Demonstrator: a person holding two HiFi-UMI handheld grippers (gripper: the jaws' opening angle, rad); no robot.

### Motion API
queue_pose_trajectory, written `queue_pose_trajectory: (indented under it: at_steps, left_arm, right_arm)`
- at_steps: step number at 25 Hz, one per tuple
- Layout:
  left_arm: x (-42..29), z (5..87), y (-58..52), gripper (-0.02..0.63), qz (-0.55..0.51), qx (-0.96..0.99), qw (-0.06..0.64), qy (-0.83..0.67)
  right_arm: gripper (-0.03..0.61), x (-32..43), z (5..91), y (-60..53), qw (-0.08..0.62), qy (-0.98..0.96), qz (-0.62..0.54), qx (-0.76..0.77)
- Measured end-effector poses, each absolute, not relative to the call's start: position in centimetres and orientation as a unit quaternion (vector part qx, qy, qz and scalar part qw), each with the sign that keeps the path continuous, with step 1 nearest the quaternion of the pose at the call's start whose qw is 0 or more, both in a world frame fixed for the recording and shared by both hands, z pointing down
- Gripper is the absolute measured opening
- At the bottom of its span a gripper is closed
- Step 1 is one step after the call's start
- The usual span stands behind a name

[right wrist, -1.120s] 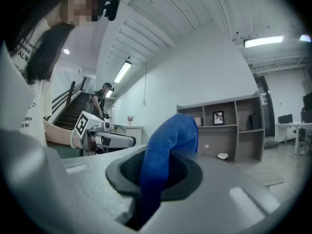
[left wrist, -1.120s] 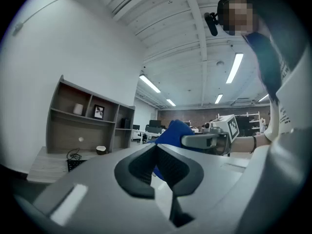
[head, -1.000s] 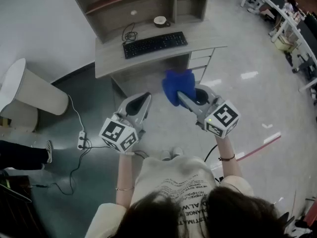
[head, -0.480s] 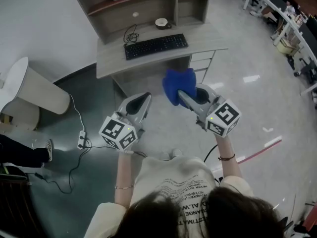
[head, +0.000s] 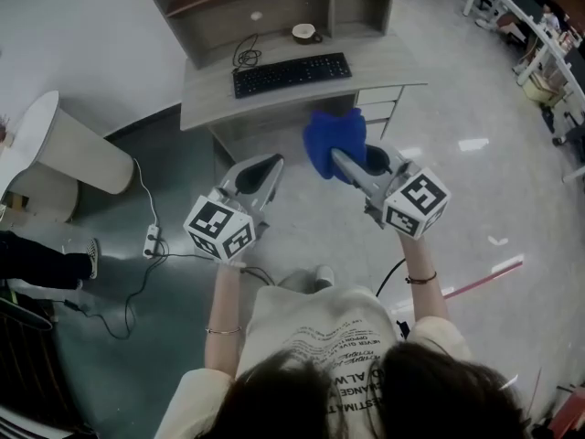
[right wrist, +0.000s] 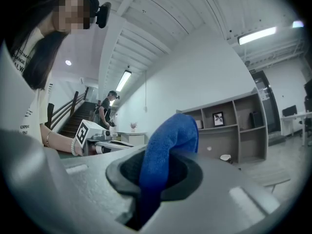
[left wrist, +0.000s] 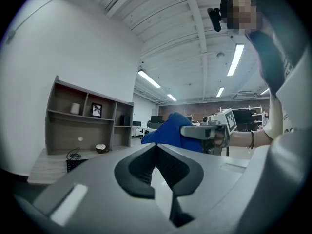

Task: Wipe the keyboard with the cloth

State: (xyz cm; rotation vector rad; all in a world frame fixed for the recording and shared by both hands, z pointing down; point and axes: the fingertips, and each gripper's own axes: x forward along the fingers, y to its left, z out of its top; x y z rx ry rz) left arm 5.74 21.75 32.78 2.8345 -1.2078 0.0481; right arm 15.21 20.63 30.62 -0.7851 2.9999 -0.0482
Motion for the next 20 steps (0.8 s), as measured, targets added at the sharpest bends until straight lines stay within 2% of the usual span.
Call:
queue_pose_trajectory:
  at_steps: [20]
  left_arm:
    - [5.2, 35.4, 15.2, -0.003, 0.020, 0.924, 0.063, -0.377]
  right_arm:
    - [0.052, 14.6, 32.0, 14.3, 0.019, 0.967, -0.038, -0.251]
